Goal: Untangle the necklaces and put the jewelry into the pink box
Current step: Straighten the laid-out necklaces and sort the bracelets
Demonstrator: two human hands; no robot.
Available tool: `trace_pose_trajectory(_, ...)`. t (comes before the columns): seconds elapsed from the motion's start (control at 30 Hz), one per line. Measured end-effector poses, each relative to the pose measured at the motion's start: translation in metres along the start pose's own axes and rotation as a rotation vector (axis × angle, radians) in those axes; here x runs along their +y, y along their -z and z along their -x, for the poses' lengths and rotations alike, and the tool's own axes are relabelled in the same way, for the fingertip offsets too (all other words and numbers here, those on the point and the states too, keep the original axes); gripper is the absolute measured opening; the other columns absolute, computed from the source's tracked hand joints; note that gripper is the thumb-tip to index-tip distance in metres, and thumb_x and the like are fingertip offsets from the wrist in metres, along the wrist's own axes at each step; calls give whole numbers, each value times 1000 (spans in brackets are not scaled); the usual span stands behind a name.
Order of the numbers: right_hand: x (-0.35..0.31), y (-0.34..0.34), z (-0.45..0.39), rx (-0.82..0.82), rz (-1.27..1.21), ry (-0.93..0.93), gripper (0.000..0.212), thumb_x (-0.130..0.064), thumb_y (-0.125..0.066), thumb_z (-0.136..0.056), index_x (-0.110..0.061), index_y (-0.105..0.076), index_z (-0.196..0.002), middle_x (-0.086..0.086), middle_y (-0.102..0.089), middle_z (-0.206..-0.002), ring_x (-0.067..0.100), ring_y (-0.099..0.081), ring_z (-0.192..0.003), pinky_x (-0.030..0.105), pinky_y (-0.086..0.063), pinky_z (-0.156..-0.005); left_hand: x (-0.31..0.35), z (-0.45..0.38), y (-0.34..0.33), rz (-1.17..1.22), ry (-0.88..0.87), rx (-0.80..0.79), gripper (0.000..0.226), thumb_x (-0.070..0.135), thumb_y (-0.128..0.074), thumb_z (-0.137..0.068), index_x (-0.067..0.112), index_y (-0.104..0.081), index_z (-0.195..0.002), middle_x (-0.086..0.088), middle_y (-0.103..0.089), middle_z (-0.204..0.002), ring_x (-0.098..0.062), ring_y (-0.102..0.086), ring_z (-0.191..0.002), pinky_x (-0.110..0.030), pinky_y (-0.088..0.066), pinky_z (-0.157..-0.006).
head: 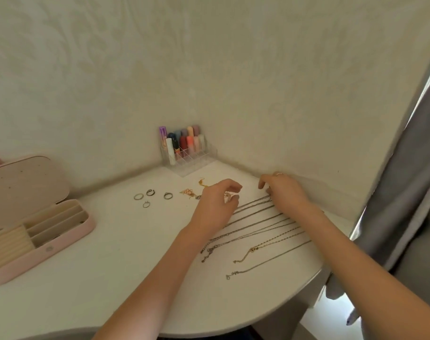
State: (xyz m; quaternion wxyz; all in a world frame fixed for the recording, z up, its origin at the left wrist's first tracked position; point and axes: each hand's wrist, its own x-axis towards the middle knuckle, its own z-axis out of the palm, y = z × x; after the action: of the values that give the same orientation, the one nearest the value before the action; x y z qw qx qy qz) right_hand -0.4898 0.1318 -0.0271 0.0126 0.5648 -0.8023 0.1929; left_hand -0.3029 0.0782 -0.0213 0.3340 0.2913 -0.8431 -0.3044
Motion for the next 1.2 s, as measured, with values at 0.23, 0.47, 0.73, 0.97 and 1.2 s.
trace_pose_trajectory(0.23, -77, 48, -1, 75, -816, 252, 22, 6, -59, -85, -13, -63, -93, 4, -55, -77, 12, -57, -65, 29, -54, -66, 16, -12, 18, 376, 139, -78, 29, 11, -60, -90, 15, -46, -115, 2, -64, -111, -11, -60, -107, -29, -47, -96)
trace_pose_trajectory(0.47, -120, 38, -23, 151, -611, 312, 22, 5, -60, -85, -17, -61, -84, -4, -53, -79, 11, -56, -73, 32, -51, -74, -11, 28, 88, 183, 106, 72, 17, 13, -49, -96, 22, -64, -94, 4, -60, -67, -5, -57, -60, -18, -49, -62)
trace_pose_trajectory(0.73, -183, -7, -34, 186, -569, 468, 17, 10, -55, -86, -5, -63, -91, 2, -49, -85, 3, -45, -76, 4, -33, -72, -61, 89, 183, -114, 383, -32, 15, 9, -60, -91, 16, -71, -84, 6, -69, -64, -4, -56, -50, -17, -47, -55)
trace_pose_trajectory(0.97, -264, -16, -50, 225, -733, 506, 19, 6, -54, -86, -10, -64, -89, -2, -50, -87, 6, -49, -74, 12, -39, -71, -70, 110, 231, 175, 398, 289, 19, -3, -57, -89, 4, -65, -73, -4, -64, -60, -9, -59, -54, -27, -52, -55)
trace_pose_trajectory(1.2, -325, -25, -54, 200, -875, 544, 21, 4, -59, -81, -16, -63, -87, 3, -57, -80, 13, -52, -75, 25, -46, -72, -87, 100, 261, 72, 460, 483, 14, 1, -59, -89, 7, -69, -81, -6, -69, -68, -7, -65, -57, -23, -57, -62)
